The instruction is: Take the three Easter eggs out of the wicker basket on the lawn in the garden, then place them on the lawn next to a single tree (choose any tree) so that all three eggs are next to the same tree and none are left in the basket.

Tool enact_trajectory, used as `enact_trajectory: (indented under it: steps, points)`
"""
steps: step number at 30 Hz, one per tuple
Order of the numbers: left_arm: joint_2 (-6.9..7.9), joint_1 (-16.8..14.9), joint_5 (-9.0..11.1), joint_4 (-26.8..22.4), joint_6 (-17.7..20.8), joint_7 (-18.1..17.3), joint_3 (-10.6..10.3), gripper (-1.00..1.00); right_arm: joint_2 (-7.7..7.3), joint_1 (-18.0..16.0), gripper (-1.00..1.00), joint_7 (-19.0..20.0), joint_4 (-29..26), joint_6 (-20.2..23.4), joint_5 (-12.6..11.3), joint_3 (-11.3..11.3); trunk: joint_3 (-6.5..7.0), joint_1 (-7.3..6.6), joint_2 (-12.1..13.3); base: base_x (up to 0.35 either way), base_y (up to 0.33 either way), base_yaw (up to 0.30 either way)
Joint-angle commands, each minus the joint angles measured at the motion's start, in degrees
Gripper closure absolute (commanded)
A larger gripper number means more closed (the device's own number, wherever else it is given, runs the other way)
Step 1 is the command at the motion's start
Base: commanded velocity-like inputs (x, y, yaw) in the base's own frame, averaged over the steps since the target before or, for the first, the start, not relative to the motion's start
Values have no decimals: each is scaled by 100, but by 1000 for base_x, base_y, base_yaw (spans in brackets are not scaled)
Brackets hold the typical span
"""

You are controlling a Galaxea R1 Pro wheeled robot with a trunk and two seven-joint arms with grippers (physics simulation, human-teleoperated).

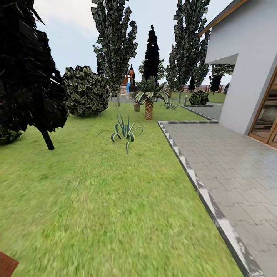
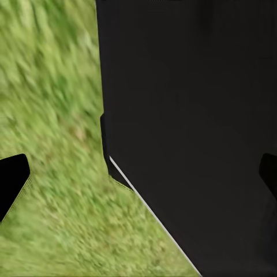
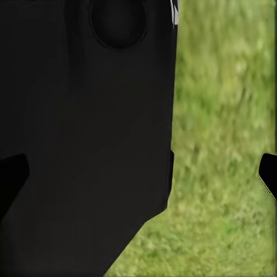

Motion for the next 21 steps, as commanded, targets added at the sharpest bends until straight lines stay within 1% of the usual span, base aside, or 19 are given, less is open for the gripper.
enact_trajectory:
  steps: [1, 21]
  points:
    - [0, 5, -3, -12, 2, 2, -1, -100, 0, 2, -100, -2, -3, -2, 1, 1, -3, 4, -1, 333, 0, 0]
    - [0, 0, -3, -12, 2, 2, -1, -100, -1, 5, -100, -2, -3, -2, -1, 1, -3, 4, -1, 333, 0, 0]
